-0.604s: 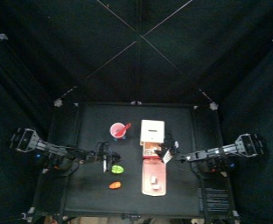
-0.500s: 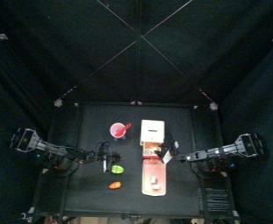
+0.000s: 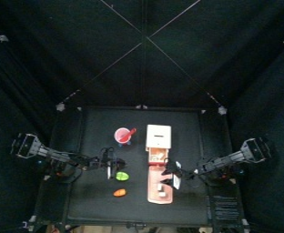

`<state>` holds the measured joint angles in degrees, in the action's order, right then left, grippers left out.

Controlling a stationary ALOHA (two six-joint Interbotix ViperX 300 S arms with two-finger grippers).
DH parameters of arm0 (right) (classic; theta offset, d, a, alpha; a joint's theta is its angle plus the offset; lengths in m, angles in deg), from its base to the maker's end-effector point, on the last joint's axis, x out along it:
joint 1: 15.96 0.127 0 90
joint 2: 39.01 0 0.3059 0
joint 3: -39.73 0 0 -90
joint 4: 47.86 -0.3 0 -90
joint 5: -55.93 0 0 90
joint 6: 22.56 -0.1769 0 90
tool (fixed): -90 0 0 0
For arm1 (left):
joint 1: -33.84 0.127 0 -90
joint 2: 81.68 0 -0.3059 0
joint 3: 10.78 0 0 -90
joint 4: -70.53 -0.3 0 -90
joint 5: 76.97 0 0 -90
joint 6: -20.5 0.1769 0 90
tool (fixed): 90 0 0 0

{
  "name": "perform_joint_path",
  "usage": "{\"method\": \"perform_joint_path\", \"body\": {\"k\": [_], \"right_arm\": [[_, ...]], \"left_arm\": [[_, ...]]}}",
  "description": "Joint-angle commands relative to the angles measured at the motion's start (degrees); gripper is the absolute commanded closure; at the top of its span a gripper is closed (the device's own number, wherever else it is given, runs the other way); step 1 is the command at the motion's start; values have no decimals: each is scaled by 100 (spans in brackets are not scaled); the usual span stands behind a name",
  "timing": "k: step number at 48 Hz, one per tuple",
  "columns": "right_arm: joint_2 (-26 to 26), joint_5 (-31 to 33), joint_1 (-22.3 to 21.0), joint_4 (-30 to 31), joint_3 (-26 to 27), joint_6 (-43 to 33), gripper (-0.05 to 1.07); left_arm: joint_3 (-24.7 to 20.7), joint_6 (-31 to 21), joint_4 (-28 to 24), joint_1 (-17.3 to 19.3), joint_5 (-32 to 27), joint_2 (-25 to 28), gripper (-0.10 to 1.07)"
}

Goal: Grab sushi piece from plate

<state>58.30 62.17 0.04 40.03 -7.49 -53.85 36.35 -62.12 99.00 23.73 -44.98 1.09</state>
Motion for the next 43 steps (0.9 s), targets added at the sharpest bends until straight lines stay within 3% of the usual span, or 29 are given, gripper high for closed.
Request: {"method": "perform_joint_path", "body": {"k": [1,19,43], "right_arm": [[-105,-97,0,-35,158,9,17],[-861,-606,0,26,545,18,17],[-1239,-721,-44,53,624,18,17]], "left_arm": [[-123,0,-18,9,53,-9,42],[-132,0,-18,18,53,0,42],[-132,0,-18,9,44,-9,42]]}}
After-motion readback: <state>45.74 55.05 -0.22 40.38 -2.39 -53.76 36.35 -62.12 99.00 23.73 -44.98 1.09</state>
